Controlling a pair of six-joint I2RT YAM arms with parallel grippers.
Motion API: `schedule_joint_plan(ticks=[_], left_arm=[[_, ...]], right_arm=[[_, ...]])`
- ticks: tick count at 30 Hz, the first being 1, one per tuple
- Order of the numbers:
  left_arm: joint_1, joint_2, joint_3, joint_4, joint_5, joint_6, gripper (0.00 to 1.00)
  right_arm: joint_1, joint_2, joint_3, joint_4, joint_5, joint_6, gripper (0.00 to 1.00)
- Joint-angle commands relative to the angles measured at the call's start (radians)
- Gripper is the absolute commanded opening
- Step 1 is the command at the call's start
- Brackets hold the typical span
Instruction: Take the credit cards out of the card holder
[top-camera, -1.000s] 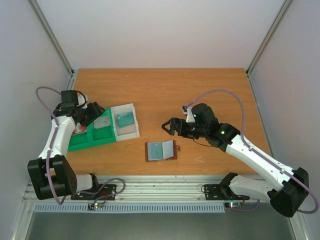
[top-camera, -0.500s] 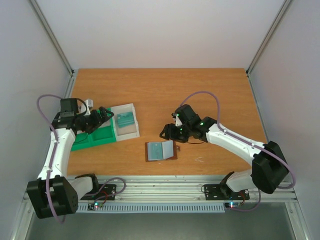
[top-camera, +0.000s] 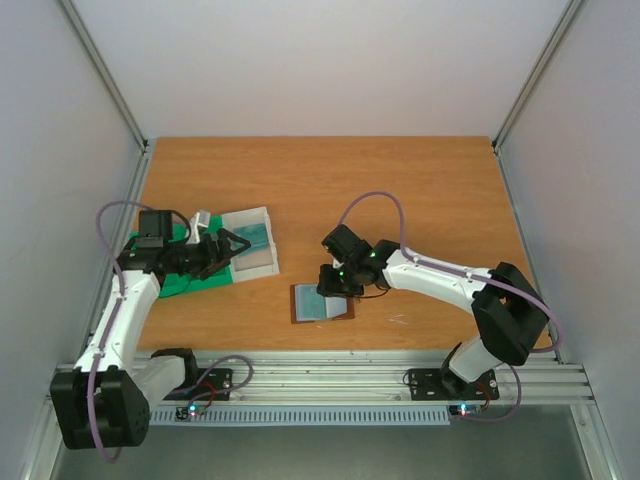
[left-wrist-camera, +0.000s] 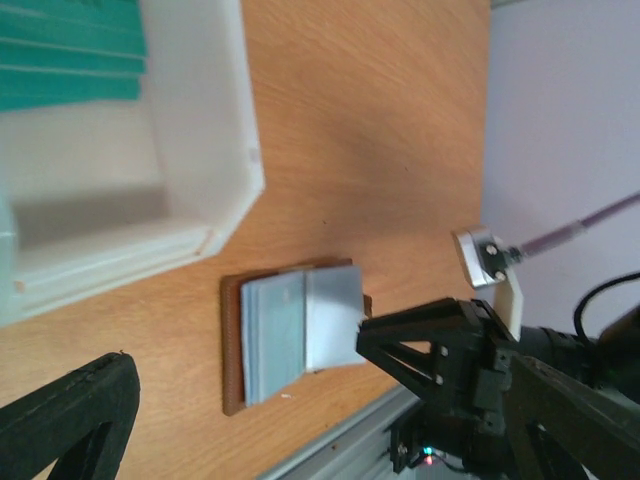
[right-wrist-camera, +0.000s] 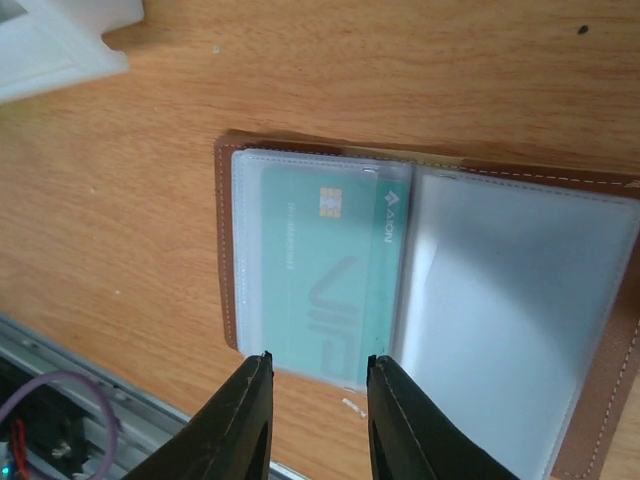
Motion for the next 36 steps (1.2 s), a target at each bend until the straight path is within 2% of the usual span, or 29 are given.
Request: schedule_joint_plan(ticks=[1,7,13,18,24,27,36], left_arm=[[-0.095,0.005,-0.007,0.053,0.021,-0.025,0.98],[-0.258,-0.032,-0.065,0.187,-0.074,-0.122,0.91],[-0.389,-0.057,-0.18,0.367,-0.19,-0.287,0.83],[-0.485,-0.04,-0.214,0.412,-0.293,-0.351,0.8],[-0.542,-0.008,-0.235,0.442,-0.392,-0.396,0.71],[-0.562,0.015,-0.251,0.477,-0.402,-0.414,0.68],[-0.588,0.05,-0.284,0.549,-0.415,-0.463,0.61]], right_arm=[[0.019,0.026,0.014,0.008,0.084,0.0,0.26],[0.019,0.046,-0.014,0.019,0.097,-0.043,0.22],[0.009,0.046,-0.061,0.069,0.056,-0.06,0.19],[-0.016,0.05,-0.112,0.157,-0.015,-0.076,0.18],[-0.051,0.074,-0.127,0.214,-0.083,-0.084,0.17],[-0.057,0.092,-0.141,0.27,-0.11,-0.077,0.17],[-0.079,0.168,-0.136,0.299,-0.123,-0.072,0.14]])
